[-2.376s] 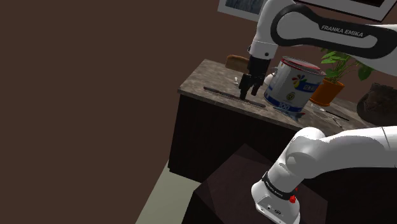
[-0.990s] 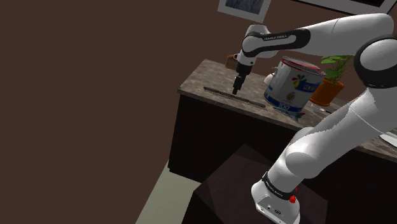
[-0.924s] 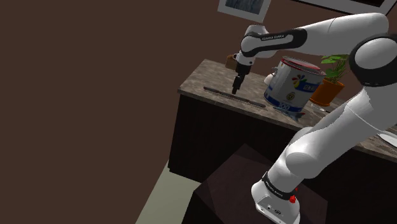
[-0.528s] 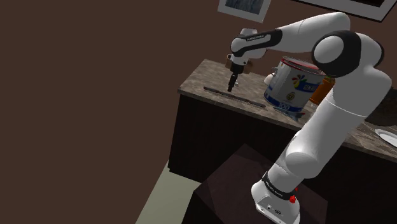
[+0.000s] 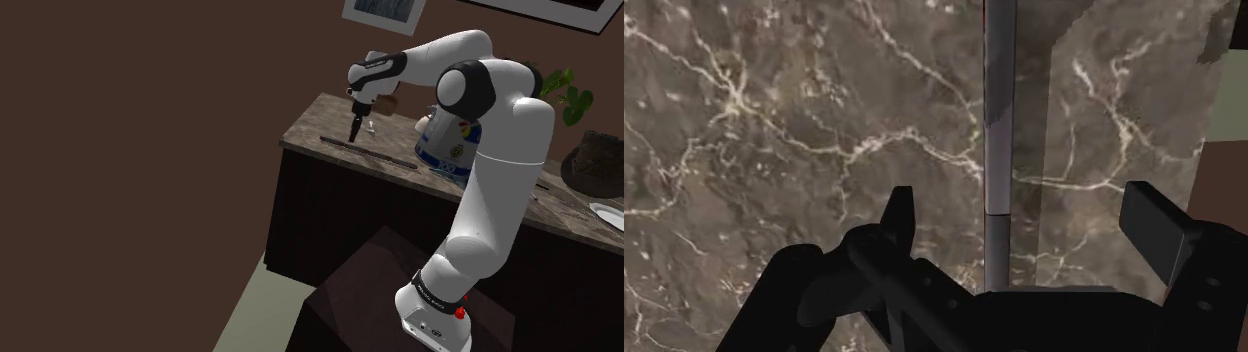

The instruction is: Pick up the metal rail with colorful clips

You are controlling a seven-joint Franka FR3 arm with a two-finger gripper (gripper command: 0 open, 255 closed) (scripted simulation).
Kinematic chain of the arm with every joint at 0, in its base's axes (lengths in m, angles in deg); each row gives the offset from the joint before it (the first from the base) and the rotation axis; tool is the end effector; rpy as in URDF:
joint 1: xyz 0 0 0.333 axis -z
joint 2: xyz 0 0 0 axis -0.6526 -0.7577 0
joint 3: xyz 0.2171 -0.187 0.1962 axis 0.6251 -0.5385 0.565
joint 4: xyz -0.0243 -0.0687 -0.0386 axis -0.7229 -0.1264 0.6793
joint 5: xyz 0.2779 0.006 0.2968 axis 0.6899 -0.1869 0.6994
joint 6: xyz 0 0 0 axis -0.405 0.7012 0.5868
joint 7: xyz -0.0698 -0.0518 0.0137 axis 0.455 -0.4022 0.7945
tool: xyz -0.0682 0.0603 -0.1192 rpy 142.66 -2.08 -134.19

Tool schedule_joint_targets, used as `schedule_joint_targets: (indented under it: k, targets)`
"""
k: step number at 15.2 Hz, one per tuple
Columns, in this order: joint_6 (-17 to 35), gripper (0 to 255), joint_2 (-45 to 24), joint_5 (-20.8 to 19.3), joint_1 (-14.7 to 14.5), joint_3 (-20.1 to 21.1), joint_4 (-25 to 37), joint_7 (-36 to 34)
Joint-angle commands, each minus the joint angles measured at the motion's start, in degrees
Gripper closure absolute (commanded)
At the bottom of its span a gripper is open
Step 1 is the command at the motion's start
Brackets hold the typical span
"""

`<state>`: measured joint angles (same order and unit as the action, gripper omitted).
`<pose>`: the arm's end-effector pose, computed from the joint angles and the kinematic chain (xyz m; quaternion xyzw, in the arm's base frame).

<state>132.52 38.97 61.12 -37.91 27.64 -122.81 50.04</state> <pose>0.5728 -0.2989 0.3952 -0.9694 -0.2450 0.0134 0.0111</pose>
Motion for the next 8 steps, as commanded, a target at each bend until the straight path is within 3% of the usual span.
schedule_joint_targets:
  k: [1, 7, 8]
  targets:
    - [1.2, 0, -0.8, 0.5, 0.3, 0.2, -0.4, 0.6]
    - [4.2, 0, -2.2, 1.3, 0.4, 0.5, -2.2, 1.2]
    - [4.2, 255, -2.2, 1.3, 0.5, 0.5, -2.2, 1.2]
